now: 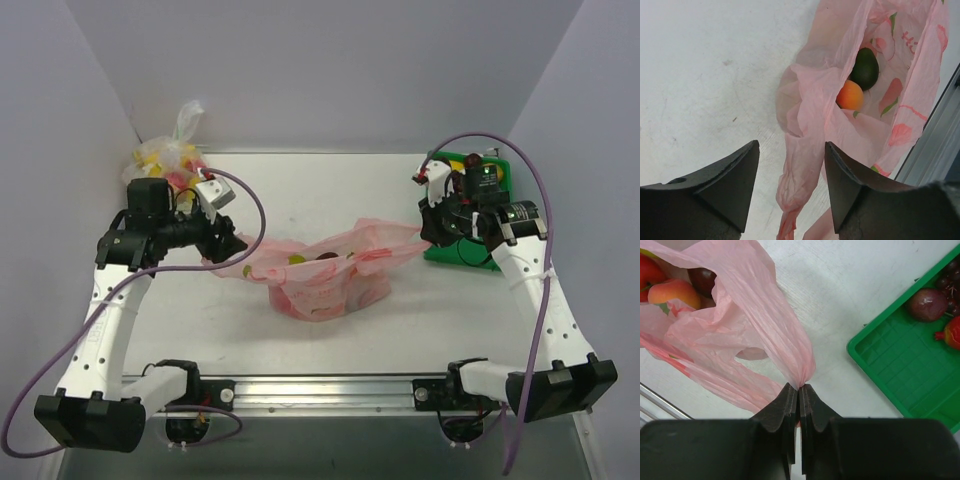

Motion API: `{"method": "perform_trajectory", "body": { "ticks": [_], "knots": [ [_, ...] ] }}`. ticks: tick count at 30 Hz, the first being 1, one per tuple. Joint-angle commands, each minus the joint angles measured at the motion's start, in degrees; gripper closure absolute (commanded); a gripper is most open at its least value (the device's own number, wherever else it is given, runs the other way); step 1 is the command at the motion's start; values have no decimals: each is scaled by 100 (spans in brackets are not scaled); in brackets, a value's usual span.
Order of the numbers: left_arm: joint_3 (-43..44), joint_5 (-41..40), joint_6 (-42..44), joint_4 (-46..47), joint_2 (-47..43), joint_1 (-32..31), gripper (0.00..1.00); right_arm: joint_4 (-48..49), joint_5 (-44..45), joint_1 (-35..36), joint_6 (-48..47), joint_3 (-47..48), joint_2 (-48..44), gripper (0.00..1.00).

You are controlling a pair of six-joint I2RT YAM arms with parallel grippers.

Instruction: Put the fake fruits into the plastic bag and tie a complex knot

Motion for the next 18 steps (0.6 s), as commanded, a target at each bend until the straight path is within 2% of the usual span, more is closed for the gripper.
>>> {"method": "perform_trajectory", "body": {
  "ticks": [1,5,11,13,14,15,16,17,18],
  "knots": [
    [313,-134,183,49,130,-173,37,-143,-26,85,-75,58,-122,100],
    [312,-362,471,-205,236,-200,41,-152,132,86,-92,32,-175,100],
    [436,-432,877,-1049,157,-191,37,-161,255,68,-118,-21,-254,100],
    [340,-512,886,-1033,139,-200,49,-144,307,68,-153,-39,-280,100],
    [269,-651,782,-980,174,-200,66,-144,316,68,-180,-39,-280,100],
    [277,-766,676,-771,218,-191,74,-135,334,68,-189,-13,-228,100],
    [330,-871,562,-638,271,-191,93,-135,386,51,-215,118,-201,100],
    [556,-1151,282,-480,376,-121,100,-126,422,7,-233,232,-158,100],
    [724,-1249,97,-105,446,-25,100,-117,439,-46,-250,373,-70,100]
  ]
}}
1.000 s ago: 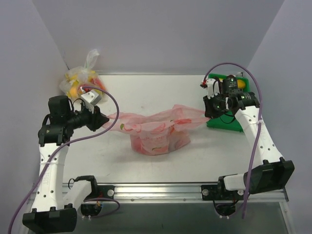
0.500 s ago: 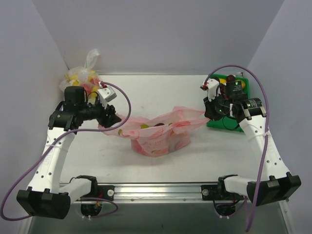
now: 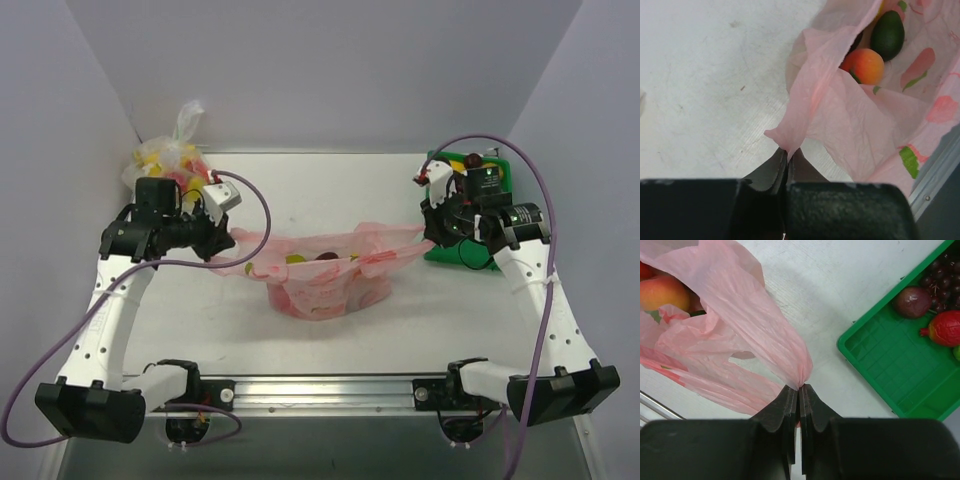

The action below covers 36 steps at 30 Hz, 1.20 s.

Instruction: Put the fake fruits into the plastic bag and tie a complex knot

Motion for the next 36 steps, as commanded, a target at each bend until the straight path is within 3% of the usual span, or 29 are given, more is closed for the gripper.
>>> {"method": "perform_trajectory", "body": {
  "ticks": [1,4,7,12,16,23,29,36],
  "knots": [
    [701,-429,-543,773,224,297,100,-87,190,-173,-141,522,112,100],
    [1667,142,-1000,879,593,1324,100,-130,7,-804,-255,1112,148,100],
    [1671,494,-984,862,699,1958,100,-192,-143,-1254,-694,920,34,100],
    [476,811,-878,914,594,1934,100,201,-286,-1114,-844,-544,-204,100],
    [-752,346,-896,1424,611,1906,100,923,111,-526,-1037,-1766,-336,100],
    [-2020,-339,-140,2047,1085,2021,100,1863,612,-472,-1494,-3088,41,100],
    [-2294,-902,-192,2856,1928,2012,100,2478,972,-481,-1530,-3370,761,100],
    [-1996,-1132,-272,3042,2431,2012,100,2744,1131,-472,-1504,-3230,1325,100]
  ]
}}
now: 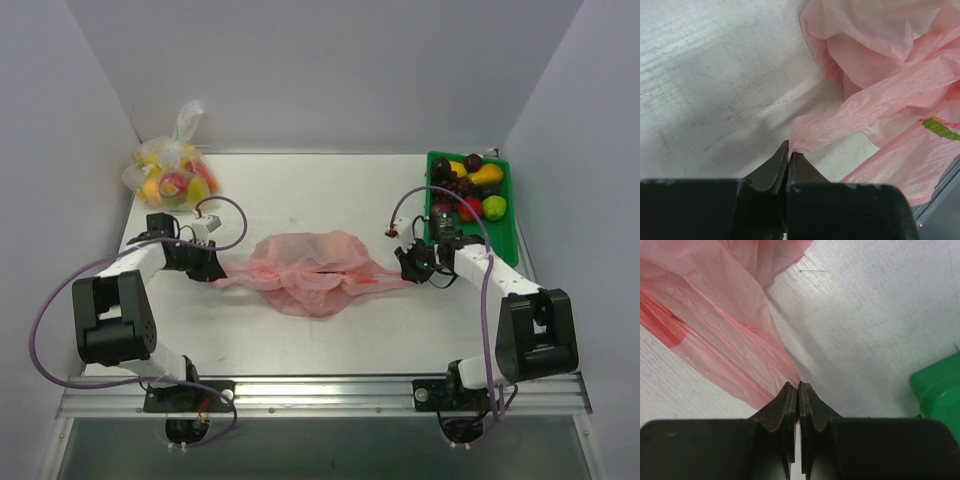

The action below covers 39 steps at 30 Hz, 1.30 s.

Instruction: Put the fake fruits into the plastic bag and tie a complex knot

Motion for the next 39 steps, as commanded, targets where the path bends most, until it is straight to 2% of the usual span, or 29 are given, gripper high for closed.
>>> {"method": "perform_trajectory", "body": {
  "ticks": [1,10,11,13,14,16,17,20,23,24,25,27,33,37,38,39],
  "knots": [
    [461,-1447,334,681,-102,329,100,-262,1883,-265,-273,141,93,100],
    [1481,-356,413,-672,-1534,329,100,-1676,1479,-265,-70,1686,-970,100],
    [1586,-234,439,-803,-1606,320,96,-1869,1435,-238,-88,1784,-1067,100],
    [1709,-49,596,-962,-1807,329,78,-2037,1382,-186,-141,1960,-1147,100],
    [1841,48,624,-998,-1895,320,52,-2168,1356,-133,-141,2100,-1208,100],
    [2034,276,624,-1024,-2037,320,38,-2292,1303,-63,-124,2180,-1278,100],
    [2201,347,676,-1068,-2054,312,27,-2310,1294,7,-97,2233,-1287,100],
    [2947,566,817,-1235,-1993,250,14,-2389,1285,104,17,2312,-1331,100],
    [3765,717,1387,-1849,-1844,-179,3,-2433,1303,236,122,2391,-1340,100],
    [4010,551,1641,-1937,-1844,-781,2,-2450,1320,297,140,2409,-1349,100],
    [4048,175,1704,-1964,-1878,-1092,3,-2459,1329,333,158,2426,-1366,100],
    [4135,93,1775,-1965,-1888,-1593,3,-2468,1373,403,219,2462,-1375,100],
    [4294,303,1687,-1956,-1633,-1893,2,-2468,1496,518,377,2506,-1393,100],
    [4338,-389,1722,-2017,-1510,-3368,3,-2512,1513,623,510,2523,-1454,100],
    [4373,-643,1723,-2052,-1440,-3997,2,-2530,1522,675,501,2515,-1463,100],
    [4425,-672,1723,-2114,-1239,-4195,2,-2530,1549,693,501,2515,-1472,100]
  ]
}}
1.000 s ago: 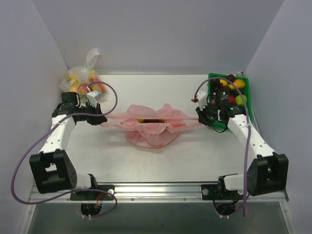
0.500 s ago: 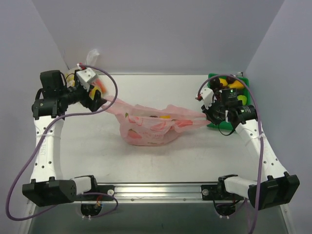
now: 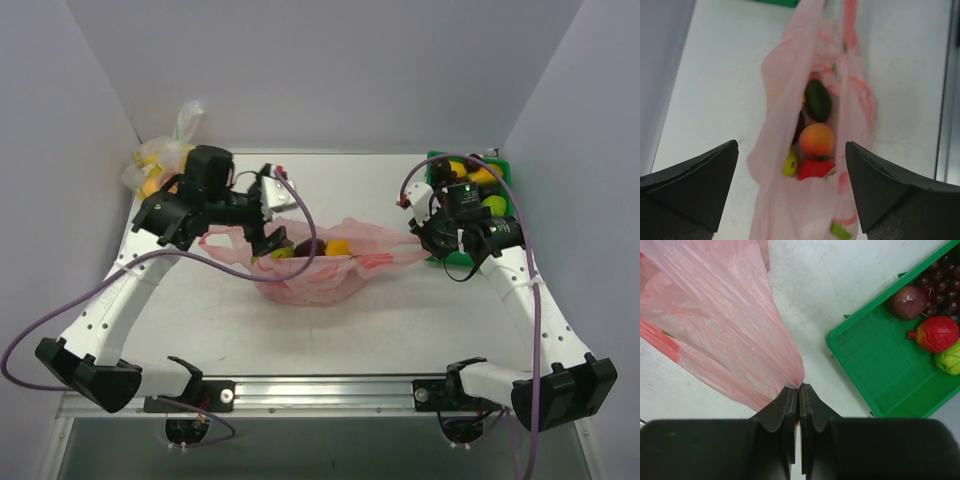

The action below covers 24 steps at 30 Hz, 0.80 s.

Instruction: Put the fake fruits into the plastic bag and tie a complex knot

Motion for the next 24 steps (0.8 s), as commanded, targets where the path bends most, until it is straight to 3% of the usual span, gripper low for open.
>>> {"method": "perform_trajectory", "body": {
  "ticks": [1,3,8,16,20,24],
  "knots": [
    [426,-382,153,-402,338,-1021,3,-215,167,112,116,233,-156,100],
    [777,-364,118,-613,776,-1346,3,-233,194,139,125,268,-165,100],
    [1410,-232,-49,-702,1560,-1383,3,-259,282,209,125,286,-244,100],
    [2403,576,188,-2467,2730,-1400,3,-303,370,288,98,224,-376,100],
    [2203,726,355,-2926,2739,-1470,3,-294,396,297,142,206,-385,100],
    [1369,368,84,-2157,2423,-1611,2,-303,414,297,186,162,-455,100]
  ]
}}
